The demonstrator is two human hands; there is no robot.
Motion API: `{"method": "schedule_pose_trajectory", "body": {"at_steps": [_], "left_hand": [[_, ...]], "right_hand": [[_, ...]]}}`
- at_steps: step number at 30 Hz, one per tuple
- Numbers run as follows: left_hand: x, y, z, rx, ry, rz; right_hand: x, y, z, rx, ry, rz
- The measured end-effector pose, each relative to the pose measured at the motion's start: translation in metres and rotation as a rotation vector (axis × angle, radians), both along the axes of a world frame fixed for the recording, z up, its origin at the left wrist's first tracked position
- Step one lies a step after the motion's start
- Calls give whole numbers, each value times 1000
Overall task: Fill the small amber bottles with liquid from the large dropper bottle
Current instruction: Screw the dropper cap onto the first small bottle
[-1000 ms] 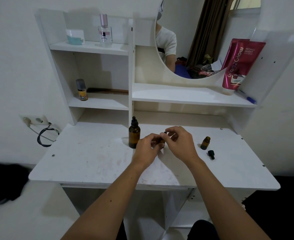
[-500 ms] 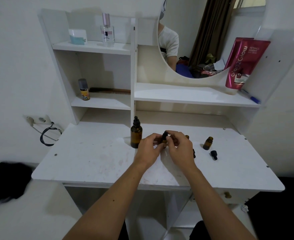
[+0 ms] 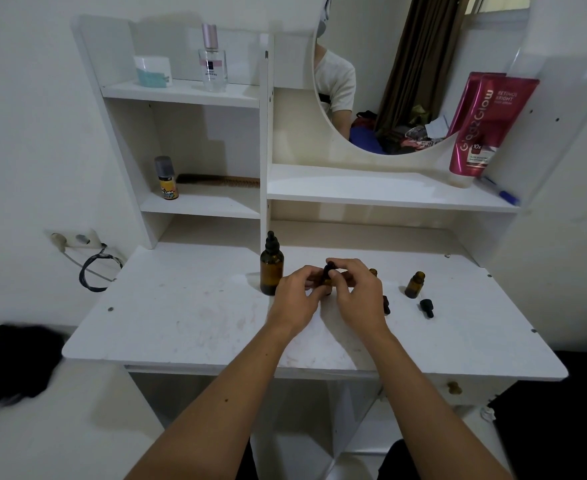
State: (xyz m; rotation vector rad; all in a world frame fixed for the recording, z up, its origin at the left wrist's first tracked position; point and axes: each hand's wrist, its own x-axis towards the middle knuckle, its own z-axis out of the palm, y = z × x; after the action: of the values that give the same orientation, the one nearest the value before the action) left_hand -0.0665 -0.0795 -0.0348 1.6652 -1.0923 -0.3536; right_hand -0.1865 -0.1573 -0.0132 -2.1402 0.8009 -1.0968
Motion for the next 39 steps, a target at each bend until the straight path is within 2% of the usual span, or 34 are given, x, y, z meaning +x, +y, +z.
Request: {"method": "schedule_pose_trajectory", "body": {"at_steps": [9,14,21,27,33,39], "left_hand": [[1,0,-1,6,9,-11],[1,0,-1,13,7,-5],[1,-1,-2,14,9,-8],[2,-1,-3,36,-2,-9],[2,0,-3,19,-2,-9],[1,-1,-2,23,6,-10]], "right_hand": [[-3,-10,5,113,14,73],[-4,-11,8,141,-31,29],[-6,-12,10,39,45,125],[-5,-18,9,144,70,157],[-5,-17,9,234,-18,99],[-8,-14,6,98,0,97]]}}
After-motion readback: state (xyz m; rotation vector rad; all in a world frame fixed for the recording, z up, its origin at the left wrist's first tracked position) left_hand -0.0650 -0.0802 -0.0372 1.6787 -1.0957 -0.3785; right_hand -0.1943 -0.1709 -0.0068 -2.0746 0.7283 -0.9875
